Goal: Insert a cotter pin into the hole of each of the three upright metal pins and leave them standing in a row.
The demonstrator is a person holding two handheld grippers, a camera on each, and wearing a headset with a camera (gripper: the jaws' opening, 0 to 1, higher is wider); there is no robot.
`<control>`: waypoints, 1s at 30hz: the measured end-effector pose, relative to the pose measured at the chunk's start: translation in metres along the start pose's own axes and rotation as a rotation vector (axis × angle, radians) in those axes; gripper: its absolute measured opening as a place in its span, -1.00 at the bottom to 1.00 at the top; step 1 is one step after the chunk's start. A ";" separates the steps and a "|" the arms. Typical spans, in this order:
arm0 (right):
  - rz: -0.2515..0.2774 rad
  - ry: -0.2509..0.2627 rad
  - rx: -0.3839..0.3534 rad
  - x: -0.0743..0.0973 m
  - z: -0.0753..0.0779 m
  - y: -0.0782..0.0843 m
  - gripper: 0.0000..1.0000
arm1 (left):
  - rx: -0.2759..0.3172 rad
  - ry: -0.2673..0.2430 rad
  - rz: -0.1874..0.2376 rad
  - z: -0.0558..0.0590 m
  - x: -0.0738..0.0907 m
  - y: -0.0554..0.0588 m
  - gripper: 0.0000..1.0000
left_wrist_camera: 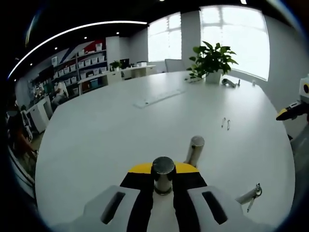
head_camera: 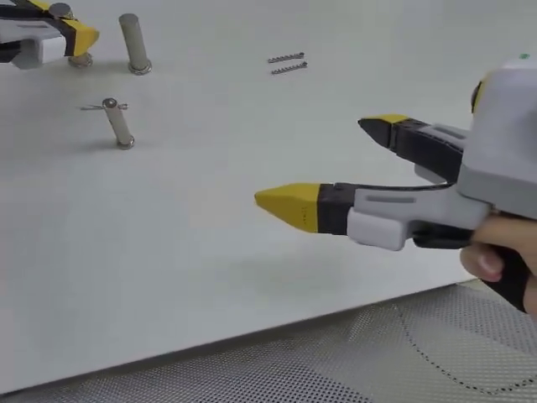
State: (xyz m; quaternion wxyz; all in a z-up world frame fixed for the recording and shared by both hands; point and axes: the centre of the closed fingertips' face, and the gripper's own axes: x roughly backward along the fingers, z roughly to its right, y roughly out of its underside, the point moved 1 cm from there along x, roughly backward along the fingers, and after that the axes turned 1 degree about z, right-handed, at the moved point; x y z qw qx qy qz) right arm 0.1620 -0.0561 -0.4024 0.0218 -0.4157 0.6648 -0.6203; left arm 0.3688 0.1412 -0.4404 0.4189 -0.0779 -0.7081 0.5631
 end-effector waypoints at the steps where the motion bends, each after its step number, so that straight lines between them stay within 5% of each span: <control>1: 0.002 0.001 0.002 0.001 0.000 -0.001 0.88 | -0.002 0.000 0.006 0.002 0.006 -0.003 -0.80; 5: 0.017 0.007 0.004 0.003 0.002 -0.005 0.88 | 0.013 0.003 0.022 0.010 0.021 -0.013 -0.80; 10: 0.023 0.003 0.012 0.003 0.000 -0.007 0.87 | -0.038 0.001 0.026 0.030 0.040 -0.023 -0.80; 18: 0.045 -0.012 0.039 0.007 -0.007 -0.013 0.87 | -0.009 0.017 0.082 0.054 0.064 -0.047 -0.80; 30: 0.061 -0.018 0.052 0.013 -0.009 -0.015 0.85 | -0.047 0.031 0.083 0.089 0.074 -0.054 -0.80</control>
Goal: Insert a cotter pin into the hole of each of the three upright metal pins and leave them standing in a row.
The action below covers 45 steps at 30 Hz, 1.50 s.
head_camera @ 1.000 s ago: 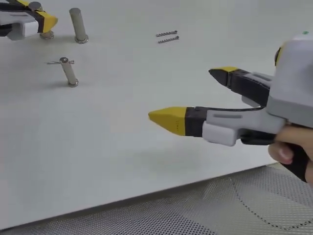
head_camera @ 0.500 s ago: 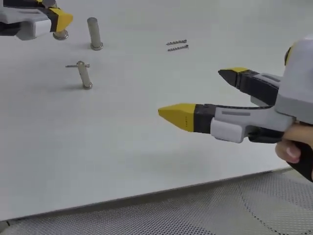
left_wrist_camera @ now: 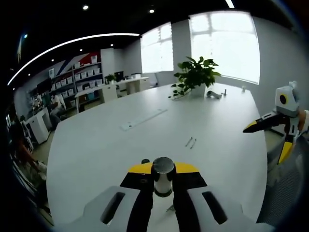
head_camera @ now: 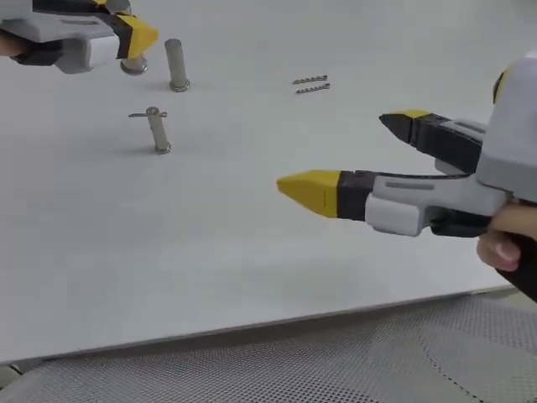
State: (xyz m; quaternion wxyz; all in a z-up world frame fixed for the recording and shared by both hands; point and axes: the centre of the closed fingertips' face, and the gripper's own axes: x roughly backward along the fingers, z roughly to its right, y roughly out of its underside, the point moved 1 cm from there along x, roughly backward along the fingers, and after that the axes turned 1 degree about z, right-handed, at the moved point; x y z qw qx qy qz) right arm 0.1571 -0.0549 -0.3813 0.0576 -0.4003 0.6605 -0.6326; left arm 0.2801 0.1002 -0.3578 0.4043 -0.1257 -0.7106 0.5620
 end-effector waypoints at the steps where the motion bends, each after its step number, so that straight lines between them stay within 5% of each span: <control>1: 0.000 0.002 -0.002 0.000 0.000 0.000 0.85 | -0.002 0.006 -0.001 0.003 0.000 0.000 -0.80; 12: 0.006 0.012 -0.005 0.004 0.003 0.002 0.86 | 0.060 0.038 -0.011 0.037 -0.005 0.018 -0.80; 29: -0.018 0.009 -0.004 0.006 0.004 0.008 0.86 | 0.068 0.064 -0.078 0.092 -0.018 0.051 -0.80; 45: -0.033 0.006 -0.011 0.006 0.005 0.014 0.84 | 0.072 0.078 -0.120 0.119 -0.030 0.072 -0.80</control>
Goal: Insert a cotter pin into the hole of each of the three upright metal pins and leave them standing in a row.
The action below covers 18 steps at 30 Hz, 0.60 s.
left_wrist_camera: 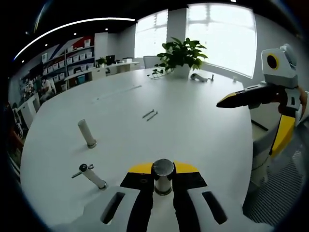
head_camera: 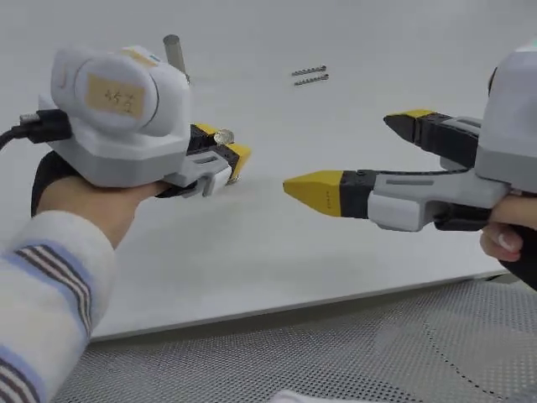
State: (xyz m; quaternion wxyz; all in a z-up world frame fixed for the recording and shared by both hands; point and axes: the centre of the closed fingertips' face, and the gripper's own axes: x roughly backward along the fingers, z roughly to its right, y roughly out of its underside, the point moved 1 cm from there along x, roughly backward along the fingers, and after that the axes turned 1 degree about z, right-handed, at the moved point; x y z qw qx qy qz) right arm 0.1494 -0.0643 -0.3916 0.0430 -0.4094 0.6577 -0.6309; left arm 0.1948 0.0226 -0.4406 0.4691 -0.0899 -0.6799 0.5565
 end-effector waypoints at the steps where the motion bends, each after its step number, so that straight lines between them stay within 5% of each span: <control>1: 0.000 0.000 -0.001 0.000 0.000 0.000 0.84 | 0.005 -0.001 -0.003 0.000 -0.001 0.001 -0.80; 9: -0.005 -0.003 -0.003 0.000 -0.001 0.002 0.84 | 0.019 -0.001 -0.023 0.004 -0.007 0.010 -0.80; 18: -0.011 -0.009 0.001 0.000 -0.002 0.003 0.82 | 0.008 -0.027 -0.006 0.002 -0.009 0.007 -0.80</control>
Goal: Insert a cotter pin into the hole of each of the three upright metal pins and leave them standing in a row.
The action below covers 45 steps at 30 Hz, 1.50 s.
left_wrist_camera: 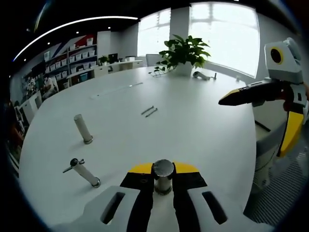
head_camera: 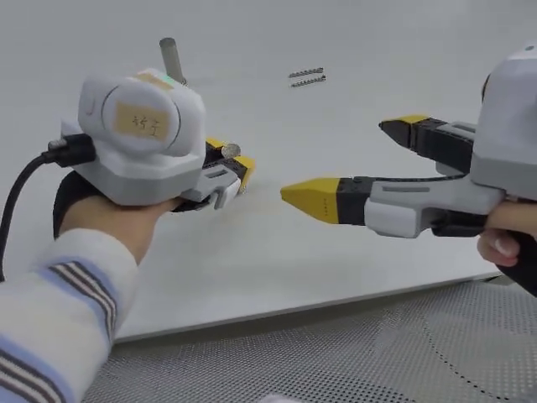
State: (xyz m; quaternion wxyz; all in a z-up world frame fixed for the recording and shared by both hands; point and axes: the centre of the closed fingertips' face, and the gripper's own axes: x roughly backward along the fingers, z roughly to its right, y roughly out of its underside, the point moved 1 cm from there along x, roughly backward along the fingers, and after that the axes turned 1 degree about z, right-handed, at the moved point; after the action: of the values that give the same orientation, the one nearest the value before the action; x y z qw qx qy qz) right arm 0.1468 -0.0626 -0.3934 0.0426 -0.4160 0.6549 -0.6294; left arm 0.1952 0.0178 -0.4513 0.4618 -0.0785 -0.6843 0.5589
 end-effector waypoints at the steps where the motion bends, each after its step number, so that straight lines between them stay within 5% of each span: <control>1: 0.001 0.000 0.000 0.000 0.000 0.000 0.82 | 0.003 -0.007 0.003 0.000 0.000 0.000 -0.80; 6: 0.000 -0.003 0.002 0.001 -0.001 0.000 0.82 | -0.026 -0.035 0.010 0.001 0.001 0.001 -0.79; 13: 0.008 0.001 0.001 0.003 -0.001 0.000 0.82 | 0.011 -0.055 0.037 0.000 0.002 0.001 -0.79; 23: 0.009 0.002 0.005 0.004 -0.003 0.000 0.82 | 0.049 -0.002 0.079 -0.002 0.015 -0.010 -0.68; 33: 0.008 0.002 0.006 0.004 -0.001 0.000 0.81 | 0.033 0.131 0.150 -0.003 0.054 -0.019 -0.09; 41: -0.001 0.003 0.013 0.004 -0.001 0.001 0.81 | 0.029 0.153 0.158 -0.004 0.071 -0.016 0.39; 45: -0.003 0.009 0.014 0.005 0.002 0.001 0.81 | 0.069 0.143 0.124 -0.004 0.072 -0.004 0.53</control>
State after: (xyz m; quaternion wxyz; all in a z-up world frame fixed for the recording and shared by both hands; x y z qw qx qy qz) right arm 0.1450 -0.0674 -0.3922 0.0416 -0.4140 0.6500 -0.6359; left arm 0.1598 0.0640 -0.4088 0.4763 -0.1447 -0.6237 0.6026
